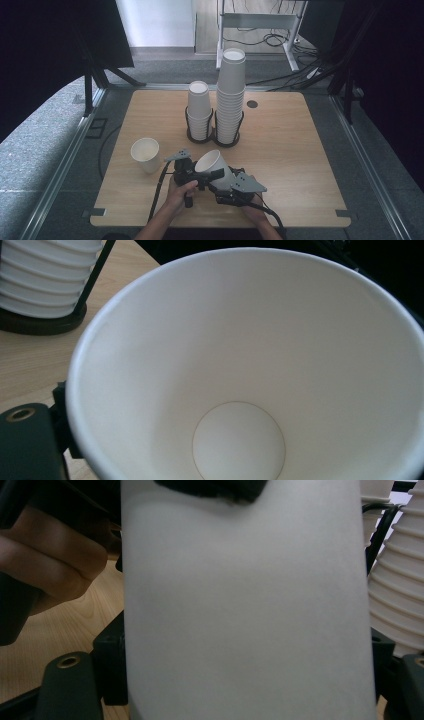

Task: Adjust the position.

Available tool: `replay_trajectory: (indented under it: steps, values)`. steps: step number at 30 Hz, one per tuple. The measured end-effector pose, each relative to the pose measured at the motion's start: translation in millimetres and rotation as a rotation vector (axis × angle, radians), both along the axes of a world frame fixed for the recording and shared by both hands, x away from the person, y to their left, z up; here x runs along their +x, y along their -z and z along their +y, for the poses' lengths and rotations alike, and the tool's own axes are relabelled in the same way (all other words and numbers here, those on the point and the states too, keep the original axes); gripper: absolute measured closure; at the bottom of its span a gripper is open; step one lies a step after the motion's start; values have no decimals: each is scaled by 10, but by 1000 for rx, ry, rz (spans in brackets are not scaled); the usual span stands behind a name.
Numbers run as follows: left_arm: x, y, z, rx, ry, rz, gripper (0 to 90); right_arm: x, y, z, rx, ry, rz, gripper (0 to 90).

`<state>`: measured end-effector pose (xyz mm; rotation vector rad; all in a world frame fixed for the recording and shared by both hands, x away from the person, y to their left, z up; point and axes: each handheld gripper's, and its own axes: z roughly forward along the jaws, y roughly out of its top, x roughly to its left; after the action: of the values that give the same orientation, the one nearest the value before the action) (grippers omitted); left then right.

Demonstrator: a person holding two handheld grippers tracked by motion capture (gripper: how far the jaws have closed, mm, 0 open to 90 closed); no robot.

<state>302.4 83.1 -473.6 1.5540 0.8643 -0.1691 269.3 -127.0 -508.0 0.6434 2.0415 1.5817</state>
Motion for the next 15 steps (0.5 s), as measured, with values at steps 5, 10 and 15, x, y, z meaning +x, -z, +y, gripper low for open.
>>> replay_trajectory:
  steps: [5,10,15]
  values:
    - [-9,-3,0,14,-3,-15,120,7,1,0,-12,-4,0,215]
    - [-33,-11,-18,37,-14,-39,126,17,8,-3,-21,-11,14,211]
    - [-62,-38,-26,54,-19,-71,128,23,2,-10,-32,-15,28,203]
